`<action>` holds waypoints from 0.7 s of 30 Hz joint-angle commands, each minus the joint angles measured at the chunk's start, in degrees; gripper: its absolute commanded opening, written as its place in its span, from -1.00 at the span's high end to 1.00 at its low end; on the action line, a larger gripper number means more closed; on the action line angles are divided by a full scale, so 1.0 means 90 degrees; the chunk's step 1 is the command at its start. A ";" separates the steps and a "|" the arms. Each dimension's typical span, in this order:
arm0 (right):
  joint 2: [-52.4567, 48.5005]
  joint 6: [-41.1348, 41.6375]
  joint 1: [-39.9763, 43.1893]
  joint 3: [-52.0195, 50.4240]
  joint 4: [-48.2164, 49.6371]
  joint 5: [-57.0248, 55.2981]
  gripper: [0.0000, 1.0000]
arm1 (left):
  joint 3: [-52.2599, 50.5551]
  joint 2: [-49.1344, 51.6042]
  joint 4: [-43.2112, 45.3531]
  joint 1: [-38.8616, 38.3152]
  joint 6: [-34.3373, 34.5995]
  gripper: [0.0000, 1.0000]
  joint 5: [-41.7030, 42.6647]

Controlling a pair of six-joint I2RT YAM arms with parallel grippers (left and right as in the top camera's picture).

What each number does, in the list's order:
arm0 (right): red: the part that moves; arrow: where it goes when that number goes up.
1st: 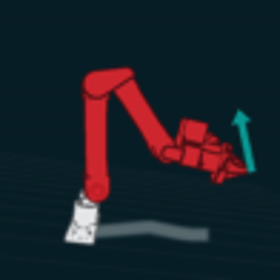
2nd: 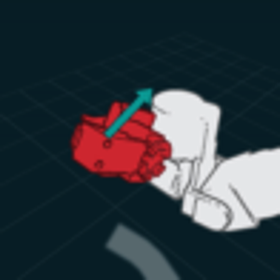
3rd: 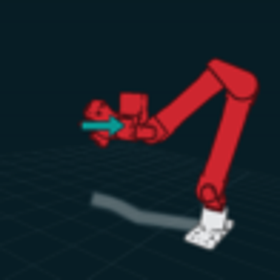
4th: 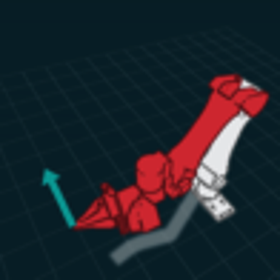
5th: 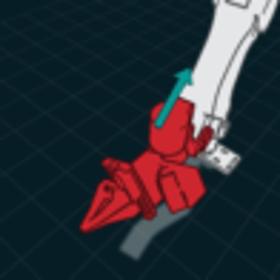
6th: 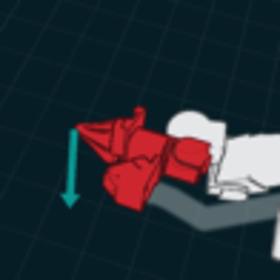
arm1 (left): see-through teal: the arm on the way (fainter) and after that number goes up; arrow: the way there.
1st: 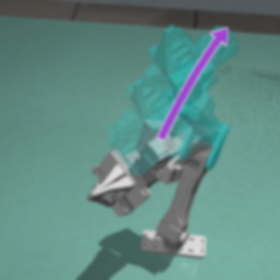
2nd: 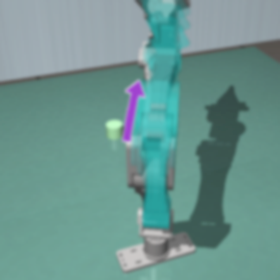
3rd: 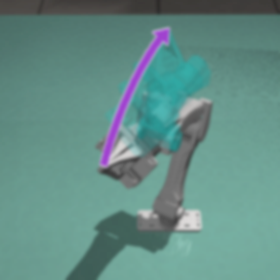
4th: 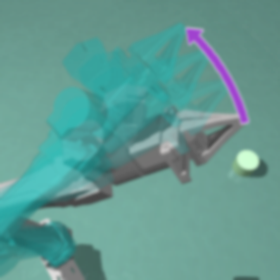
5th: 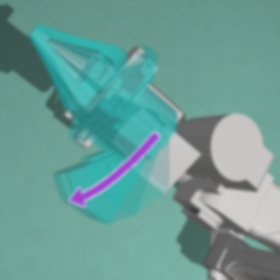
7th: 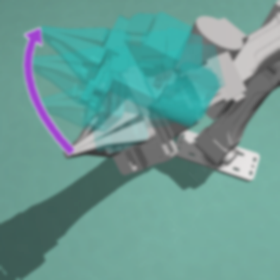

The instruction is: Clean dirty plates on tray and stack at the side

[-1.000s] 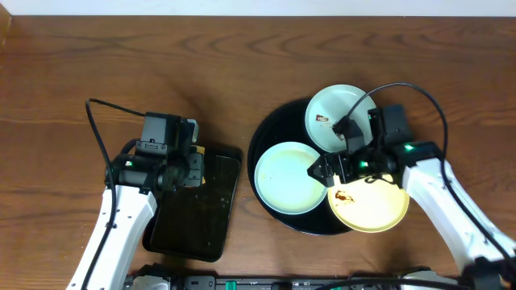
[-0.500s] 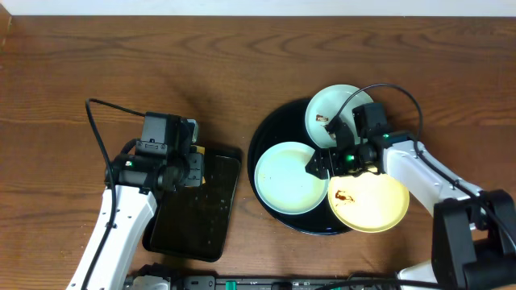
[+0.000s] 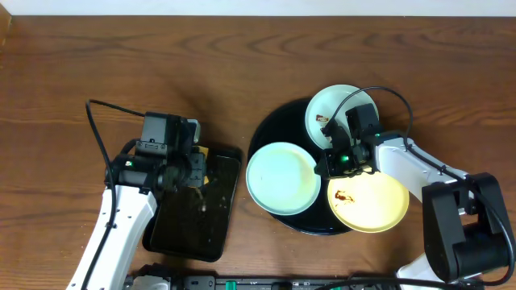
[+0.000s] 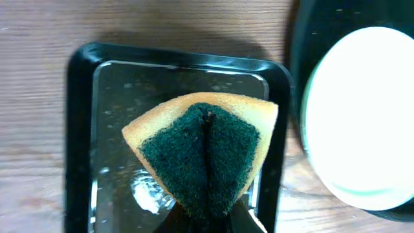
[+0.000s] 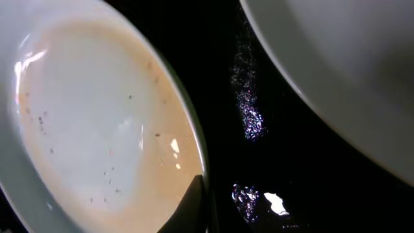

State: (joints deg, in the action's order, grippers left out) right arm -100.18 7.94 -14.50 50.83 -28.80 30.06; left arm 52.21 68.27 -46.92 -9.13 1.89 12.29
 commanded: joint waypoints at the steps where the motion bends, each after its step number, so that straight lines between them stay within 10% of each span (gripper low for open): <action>1: -0.0032 -0.0005 -0.0056 0.0066 0.0063 0.0160 0.98 | 0.0017 0.0024 0.0061 -0.0109 0.0056 0.85 0.0607; 5: -0.0032 -0.0005 -0.0073 0.0066 0.0097 0.0163 0.83 | 0.0015 0.0024 0.0209 -0.0418 0.0155 0.85 0.0750; 6: -0.0032 -0.0005 -0.0073 0.0068 0.0104 0.0163 0.17 | 0.0017 0.0024 0.0257 -0.0508 0.0187 0.85 0.0750; 7: -0.0032 -0.0007 -0.0080 0.0066 0.0107 0.0165 0.00 | 0.0017 0.0024 0.0311 -0.0595 0.0211 0.85 0.0750; 9: -0.0032 -0.0007 -0.0109 0.0068 0.0114 0.0163 0.21 | 0.0017 0.0027 0.0420 -0.0748 0.0282 0.85 0.0748; 12: -0.0032 -0.0005 -0.0197 0.0066 0.0131 0.0160 -0.01 | 0.0017 0.0051 0.0539 -0.0920 0.0401 0.85 0.0748; 21: -0.0032 0.0311 -0.0682 0.0066 0.0321 0.0119 0.98 | 0.0015 0.0624 0.0840 -0.1367 0.0707 0.85 0.0753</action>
State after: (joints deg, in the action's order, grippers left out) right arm -100.14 9.43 -18.98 50.89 -26.28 30.74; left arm 52.21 72.16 -39.97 -20.18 6.46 18.11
